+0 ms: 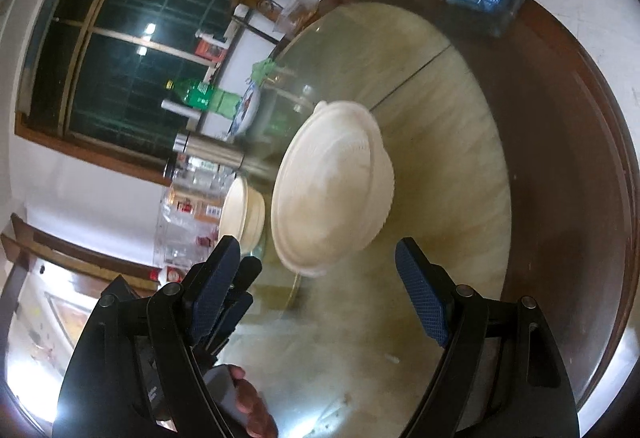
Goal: Organize plates and bowls
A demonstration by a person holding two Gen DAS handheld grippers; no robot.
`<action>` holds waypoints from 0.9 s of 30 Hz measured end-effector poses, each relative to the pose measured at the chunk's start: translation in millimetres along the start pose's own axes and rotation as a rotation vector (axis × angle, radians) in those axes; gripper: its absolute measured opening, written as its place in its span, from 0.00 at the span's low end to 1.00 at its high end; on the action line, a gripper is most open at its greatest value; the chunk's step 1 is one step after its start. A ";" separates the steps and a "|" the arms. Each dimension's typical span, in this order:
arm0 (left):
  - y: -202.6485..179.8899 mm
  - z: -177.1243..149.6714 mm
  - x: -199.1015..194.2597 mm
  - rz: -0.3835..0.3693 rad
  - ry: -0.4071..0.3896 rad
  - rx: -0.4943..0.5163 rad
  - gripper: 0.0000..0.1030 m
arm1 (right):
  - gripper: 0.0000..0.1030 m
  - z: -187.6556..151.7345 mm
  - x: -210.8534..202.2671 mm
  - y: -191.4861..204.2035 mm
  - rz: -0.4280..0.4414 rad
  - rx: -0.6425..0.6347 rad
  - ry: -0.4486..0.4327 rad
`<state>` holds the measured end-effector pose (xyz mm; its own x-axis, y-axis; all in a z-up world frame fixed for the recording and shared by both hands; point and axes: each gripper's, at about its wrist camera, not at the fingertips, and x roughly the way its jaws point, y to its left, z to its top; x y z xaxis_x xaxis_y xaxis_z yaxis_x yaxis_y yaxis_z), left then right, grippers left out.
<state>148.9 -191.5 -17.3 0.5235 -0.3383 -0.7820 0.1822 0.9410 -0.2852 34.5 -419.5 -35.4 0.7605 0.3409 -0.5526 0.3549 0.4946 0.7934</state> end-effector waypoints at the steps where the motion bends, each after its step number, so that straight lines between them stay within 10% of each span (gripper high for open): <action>1: -4.4 0.8 2.0 0.001 0.004 0.002 0.88 | 0.79 2.9 2.2 -0.3 -0.010 0.001 -0.004; 11: -27.1 2.2 28.9 0.032 0.021 0.019 0.88 | 0.69 20.6 25.9 -9.4 -0.089 0.010 0.008; 15: -28.3 0.8 40.2 0.055 0.027 0.022 0.85 | 0.39 20.9 30.6 -11.1 -0.144 -0.010 0.021; 16: -29.6 0.0 42.1 0.062 0.022 0.033 0.79 | 0.26 20.6 33.4 -10.9 -0.162 -0.020 0.029; 18: -34.8 -2.2 49.5 0.078 0.044 0.098 0.25 | 0.15 17.4 33.7 -12.5 -0.148 -0.027 0.032; 27: -20.7 -15.0 16.5 0.106 -0.008 0.149 0.16 | 0.12 -16.3 23.3 11.4 -0.132 -0.125 0.018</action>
<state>141.3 -216.7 -32.6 0.5526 -0.2380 -0.7988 0.2468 0.9621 -0.1160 47.3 -392.9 -43.4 0.7014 0.2806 -0.6552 0.3795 0.6311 0.6765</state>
